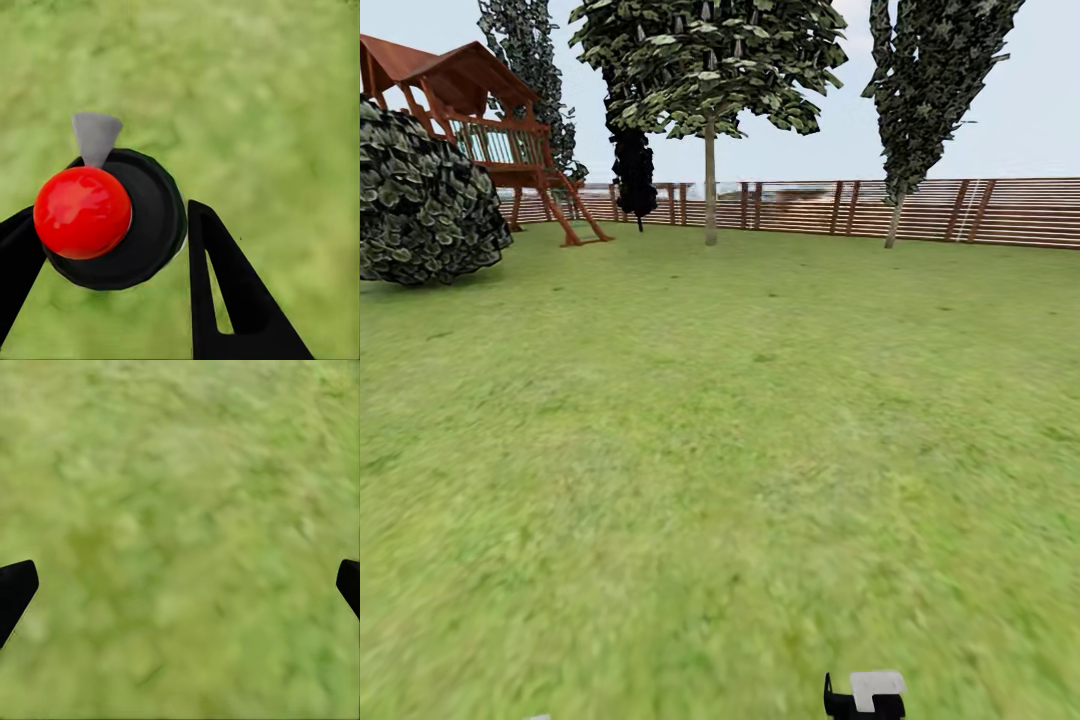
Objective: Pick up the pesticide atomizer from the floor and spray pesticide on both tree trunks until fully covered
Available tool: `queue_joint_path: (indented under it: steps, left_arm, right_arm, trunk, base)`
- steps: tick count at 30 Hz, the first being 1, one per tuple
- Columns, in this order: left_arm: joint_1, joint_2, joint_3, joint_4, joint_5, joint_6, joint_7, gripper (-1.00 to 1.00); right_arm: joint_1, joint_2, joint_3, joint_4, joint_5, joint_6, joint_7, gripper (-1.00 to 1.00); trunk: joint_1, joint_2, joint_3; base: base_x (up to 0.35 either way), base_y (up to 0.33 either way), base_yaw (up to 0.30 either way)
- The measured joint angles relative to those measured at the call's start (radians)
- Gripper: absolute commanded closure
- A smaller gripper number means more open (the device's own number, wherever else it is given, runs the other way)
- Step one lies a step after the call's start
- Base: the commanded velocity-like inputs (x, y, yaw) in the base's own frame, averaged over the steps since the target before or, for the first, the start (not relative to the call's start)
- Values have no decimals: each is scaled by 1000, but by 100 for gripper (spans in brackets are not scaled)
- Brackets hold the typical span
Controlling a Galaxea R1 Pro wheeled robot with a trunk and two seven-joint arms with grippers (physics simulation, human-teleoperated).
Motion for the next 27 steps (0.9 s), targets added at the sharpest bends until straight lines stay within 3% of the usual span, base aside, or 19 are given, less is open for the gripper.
queue_joint_path:
  steps: [27]
  left_arm:
    - [0, 0, 0, 0, 0, -1, 0, 100]
  right_arm:
    - [0, 0, 0, 0, 0, 0, 0, -100]
  trunk:
    - [0, 0, 0]
  base:
    - [338, 0, 0]
